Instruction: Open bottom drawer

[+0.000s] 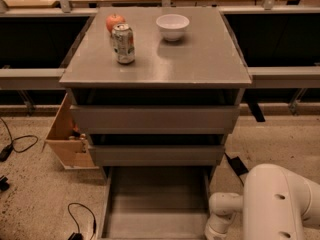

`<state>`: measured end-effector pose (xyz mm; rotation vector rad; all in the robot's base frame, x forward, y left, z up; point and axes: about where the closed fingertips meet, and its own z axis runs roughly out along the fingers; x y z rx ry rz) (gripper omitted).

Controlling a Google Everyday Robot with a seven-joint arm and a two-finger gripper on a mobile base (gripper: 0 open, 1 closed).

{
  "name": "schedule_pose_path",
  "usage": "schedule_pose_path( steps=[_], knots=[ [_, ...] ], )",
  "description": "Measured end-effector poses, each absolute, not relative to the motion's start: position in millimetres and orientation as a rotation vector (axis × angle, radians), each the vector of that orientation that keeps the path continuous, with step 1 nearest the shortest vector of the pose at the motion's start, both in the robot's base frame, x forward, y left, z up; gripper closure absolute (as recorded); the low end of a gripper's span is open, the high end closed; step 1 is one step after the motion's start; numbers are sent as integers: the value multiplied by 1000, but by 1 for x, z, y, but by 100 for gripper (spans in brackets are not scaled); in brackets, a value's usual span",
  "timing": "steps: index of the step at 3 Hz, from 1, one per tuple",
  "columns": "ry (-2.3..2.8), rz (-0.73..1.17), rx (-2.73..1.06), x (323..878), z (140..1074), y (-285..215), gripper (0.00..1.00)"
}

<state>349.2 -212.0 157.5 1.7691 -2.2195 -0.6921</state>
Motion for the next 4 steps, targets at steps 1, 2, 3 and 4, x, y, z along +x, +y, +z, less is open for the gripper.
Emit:
schedule_pose_path(
  steps=[1, 2, 3, 4],
  knots=[
    [-2219, -692, 1769, 349, 157, -212, 83],
    [-2219, -692, 1769, 349, 157, -212, 60],
    [-2219, -692, 1769, 349, 157, -212, 37],
    [-2219, -692, 1769, 349, 157, -212, 13]
  ],
)
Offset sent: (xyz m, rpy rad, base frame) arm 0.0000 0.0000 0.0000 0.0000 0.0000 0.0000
